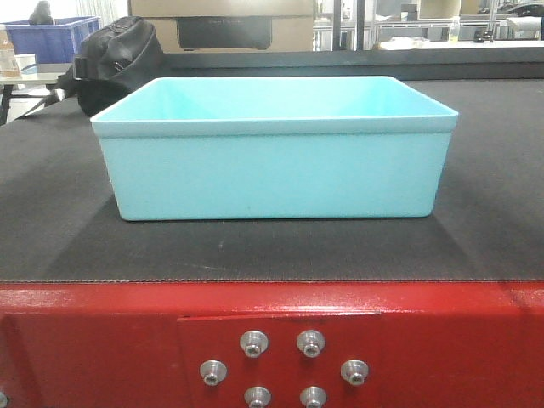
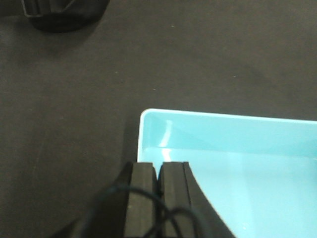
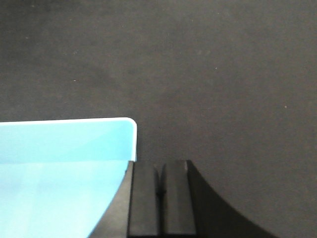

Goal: Fetch blue bin and place on conveyor start

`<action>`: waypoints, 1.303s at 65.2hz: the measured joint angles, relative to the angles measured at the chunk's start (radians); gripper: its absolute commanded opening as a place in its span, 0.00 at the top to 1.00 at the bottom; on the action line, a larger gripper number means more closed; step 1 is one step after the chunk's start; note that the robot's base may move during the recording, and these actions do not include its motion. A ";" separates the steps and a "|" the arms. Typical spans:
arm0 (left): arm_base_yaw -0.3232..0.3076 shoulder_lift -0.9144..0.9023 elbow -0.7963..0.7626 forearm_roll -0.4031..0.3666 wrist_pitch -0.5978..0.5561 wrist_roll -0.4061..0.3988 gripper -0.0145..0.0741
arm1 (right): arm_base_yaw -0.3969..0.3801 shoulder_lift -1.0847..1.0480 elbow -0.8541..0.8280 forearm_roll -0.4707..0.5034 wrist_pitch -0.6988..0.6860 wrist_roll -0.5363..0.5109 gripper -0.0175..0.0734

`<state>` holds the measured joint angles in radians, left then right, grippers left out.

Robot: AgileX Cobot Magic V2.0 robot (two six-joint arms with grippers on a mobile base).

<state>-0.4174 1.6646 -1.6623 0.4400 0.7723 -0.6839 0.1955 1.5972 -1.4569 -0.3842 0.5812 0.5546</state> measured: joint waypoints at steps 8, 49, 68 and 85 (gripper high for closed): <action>-0.020 -0.054 0.113 -0.041 -0.073 0.025 0.96 | 0.000 -0.022 0.012 0.000 0.005 -0.033 0.99; 0.003 -0.531 0.818 -0.094 -0.613 0.029 0.96 | 0.000 -0.517 0.709 -0.002 -0.515 -0.061 0.99; 0.271 -0.808 1.121 -0.094 -0.767 0.029 0.96 | 0.000 -0.689 0.917 0.010 -0.562 -0.061 0.99; 0.332 -1.106 1.271 -0.071 -0.767 0.029 0.96 | -0.019 -0.695 0.955 0.018 -0.710 -0.057 0.99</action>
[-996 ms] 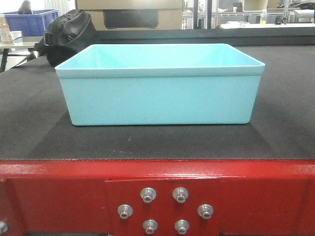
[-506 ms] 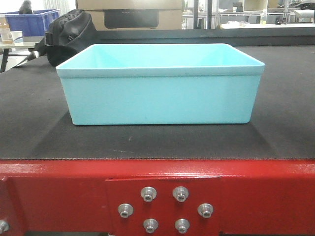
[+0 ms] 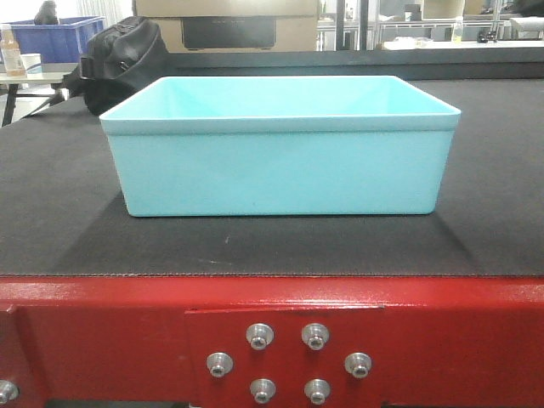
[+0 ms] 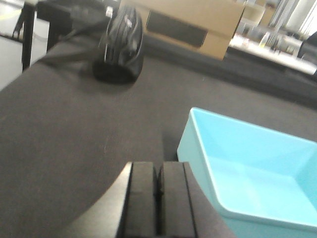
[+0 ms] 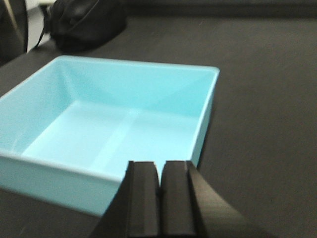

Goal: Fetch blue bin and place on conveyor start

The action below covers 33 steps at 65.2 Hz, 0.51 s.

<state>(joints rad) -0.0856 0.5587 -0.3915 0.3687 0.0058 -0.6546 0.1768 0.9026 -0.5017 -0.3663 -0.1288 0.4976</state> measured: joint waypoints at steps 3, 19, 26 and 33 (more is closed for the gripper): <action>0.001 -0.054 0.007 0.005 0.019 0.000 0.96 | -0.051 0.000 0.002 0.000 -0.059 0.000 0.99; 0.003 -0.231 0.015 0.009 0.050 0.000 0.96 | -0.230 -0.008 0.002 0.025 -0.164 0.000 0.99; 0.003 -0.256 0.015 0.013 0.081 0.000 0.96 | -0.232 -0.065 0.004 -0.010 -0.147 0.000 0.99; 0.003 -0.260 0.015 0.015 0.128 0.000 0.96 | -0.232 -0.185 0.006 -0.036 -0.075 0.000 0.99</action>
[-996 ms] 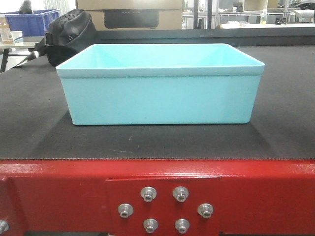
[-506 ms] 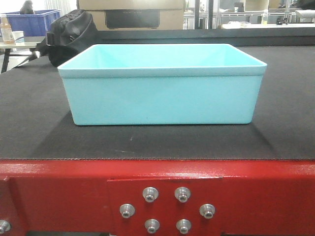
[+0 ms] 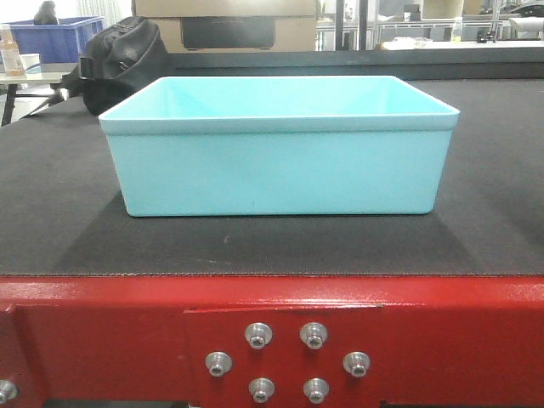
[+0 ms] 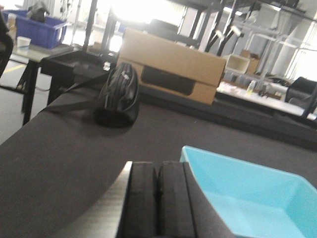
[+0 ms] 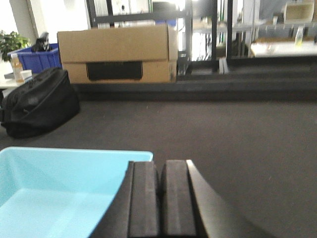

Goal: Fetch blue bin and place on conveyor start

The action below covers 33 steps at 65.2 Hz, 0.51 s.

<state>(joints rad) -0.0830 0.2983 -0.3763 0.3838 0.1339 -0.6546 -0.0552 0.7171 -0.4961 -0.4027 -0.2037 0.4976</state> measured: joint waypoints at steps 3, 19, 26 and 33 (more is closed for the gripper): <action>0.000 0.000 0.000 0.000 0.020 0.000 0.96 | 0.000 -0.065 0.000 -0.006 0.085 0.000 0.99; 0.000 -0.002 0.000 0.000 0.034 0.000 0.96 | 0.000 -0.395 0.000 -0.014 0.528 0.000 0.99; 0.000 -0.002 0.000 0.000 0.036 0.000 0.96 | 0.000 -0.484 0.000 -0.014 0.570 -0.002 0.99; 0.000 -0.002 0.000 0.000 0.036 0.000 0.96 | 0.000 -0.520 0.000 -0.014 0.585 -0.002 0.99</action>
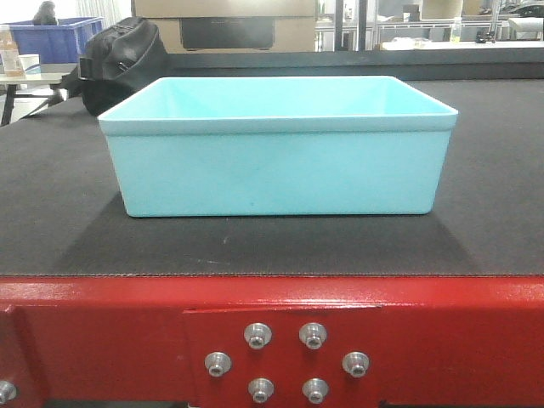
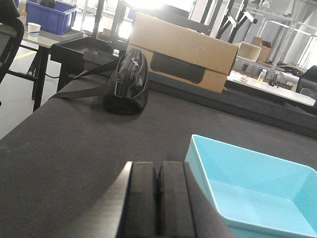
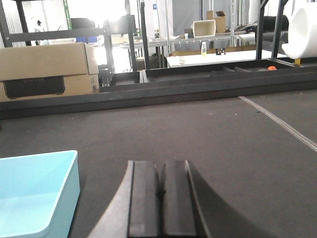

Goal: Fetch blue bin and place on conveyor start

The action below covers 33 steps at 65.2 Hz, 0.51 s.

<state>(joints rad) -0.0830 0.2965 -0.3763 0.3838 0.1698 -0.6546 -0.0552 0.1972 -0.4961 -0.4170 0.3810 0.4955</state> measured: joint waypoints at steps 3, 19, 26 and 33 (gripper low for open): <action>0.000 0.000 0.000 0.000 0.002 0.000 0.96 | 0.000 -0.003 0.000 0.000 0.000 -0.002 0.99; 0.000 0.000 0.000 0.000 0.002 0.000 0.96 | 0.000 -0.005 0.000 0.000 -0.028 -0.002 0.99; 0.000 0.000 0.000 0.000 0.002 0.000 0.96 | 0.000 -0.005 0.000 0.000 -0.028 -0.002 0.99; 0.000 0.000 0.000 0.000 0.002 0.000 0.96 | 0.000 -0.005 0.000 0.000 -0.028 -0.002 0.99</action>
<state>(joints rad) -0.0830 0.2965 -0.3763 0.3838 0.1719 -0.6546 -0.0552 0.1921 -0.4961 -0.4170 0.3528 0.4934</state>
